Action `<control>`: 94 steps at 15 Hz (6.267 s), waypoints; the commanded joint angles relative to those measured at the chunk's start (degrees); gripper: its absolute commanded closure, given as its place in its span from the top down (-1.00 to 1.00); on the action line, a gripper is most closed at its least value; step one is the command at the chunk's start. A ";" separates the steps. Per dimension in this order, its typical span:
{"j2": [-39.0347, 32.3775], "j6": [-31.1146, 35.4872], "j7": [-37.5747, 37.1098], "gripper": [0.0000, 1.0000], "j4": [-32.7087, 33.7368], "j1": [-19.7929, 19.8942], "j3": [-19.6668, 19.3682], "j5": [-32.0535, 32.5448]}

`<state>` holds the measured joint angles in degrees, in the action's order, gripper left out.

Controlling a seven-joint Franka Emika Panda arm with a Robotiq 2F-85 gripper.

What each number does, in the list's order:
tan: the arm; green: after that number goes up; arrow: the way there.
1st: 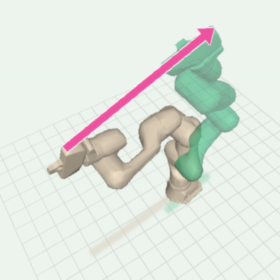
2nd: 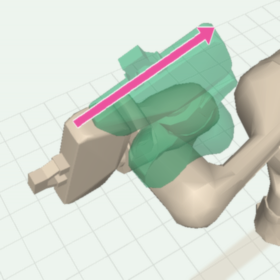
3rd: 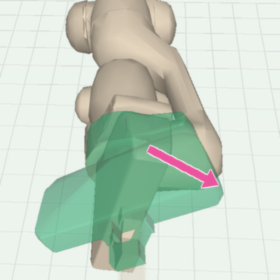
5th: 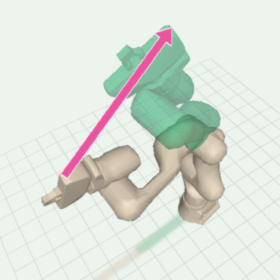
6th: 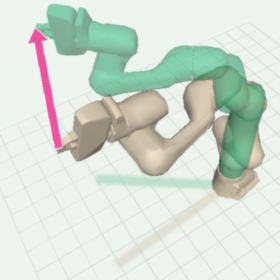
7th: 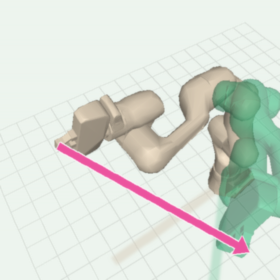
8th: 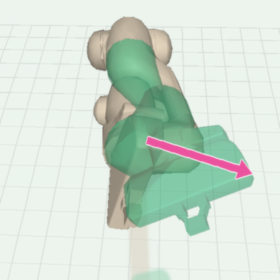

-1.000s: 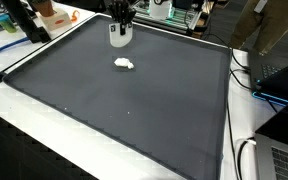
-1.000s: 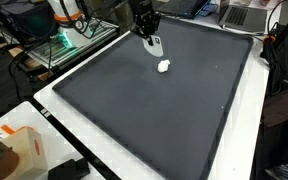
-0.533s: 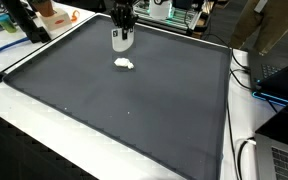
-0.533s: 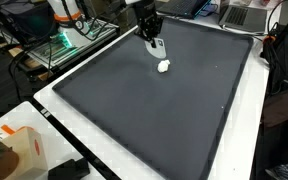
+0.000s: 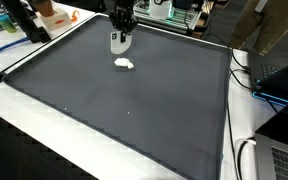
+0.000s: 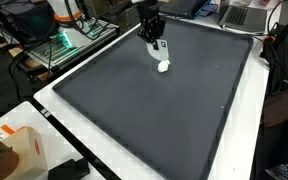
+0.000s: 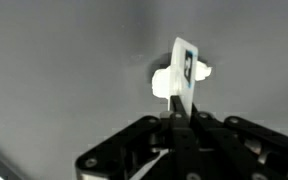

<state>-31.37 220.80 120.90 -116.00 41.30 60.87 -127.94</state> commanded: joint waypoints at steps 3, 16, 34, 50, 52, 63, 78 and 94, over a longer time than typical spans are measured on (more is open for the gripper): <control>2.61 -4.06 0.71 -0.98 1.67 -8.35 -10.89 -1.25; 6.81 -5.83 6.45 -0.98 1.44 -15.60 -16.93 -10.80; 6.18 -7.36 10.86 -0.92 2.44 -20.50 -22.66 -14.21; -2.06 -3.66 11.11 -0.98 8.43 -21.93 -26.86 -13.75; -2.92 -2.77 11.30 -0.98 9.60 -22.57 -27.51 -14.04; -10.65 5.83 12.44 -0.98 18.50 -26.22 -30.21 -16.26; -23.47 19.94 15.54 -0.98 31.01 -19.16 -19.65 -16.01; -21.30 22.06 16.35 -0.98 25.21 -15.37 -15.42 -16.25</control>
<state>-51.67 241.51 137.61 -83.80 24.20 44.50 -143.57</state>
